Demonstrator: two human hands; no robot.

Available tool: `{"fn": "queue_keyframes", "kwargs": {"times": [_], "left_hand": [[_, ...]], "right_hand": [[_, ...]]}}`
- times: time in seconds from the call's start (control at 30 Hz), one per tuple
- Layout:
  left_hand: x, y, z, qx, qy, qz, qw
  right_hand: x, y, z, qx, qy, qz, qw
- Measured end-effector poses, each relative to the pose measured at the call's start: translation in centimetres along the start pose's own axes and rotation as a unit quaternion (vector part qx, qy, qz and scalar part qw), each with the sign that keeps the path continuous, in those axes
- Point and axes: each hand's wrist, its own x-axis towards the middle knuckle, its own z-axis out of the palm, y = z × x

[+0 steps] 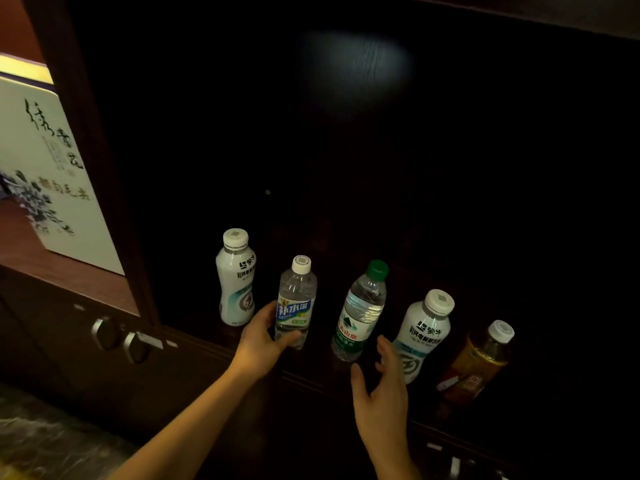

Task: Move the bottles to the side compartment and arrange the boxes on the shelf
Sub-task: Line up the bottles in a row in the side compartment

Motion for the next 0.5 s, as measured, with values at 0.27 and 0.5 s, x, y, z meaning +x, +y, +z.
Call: {"fn": "queue_keyframes", "kwargs": {"times": [0.27, 0.5], "left_hand": [[2.5, -1.1, -0.7, -0.028, -0.073, 0.0, 0.997], [1.4, -1.1, -1.6, 0.01, -0.054, 0.035, 0.998]], "right_hand": [[0.8, -0.6, 0.6, 0.039, -0.03, 0.037, 0.998], [1.1, -0.5, 1.4, 0.039, -0.022, 0.044, 0.998]]}}
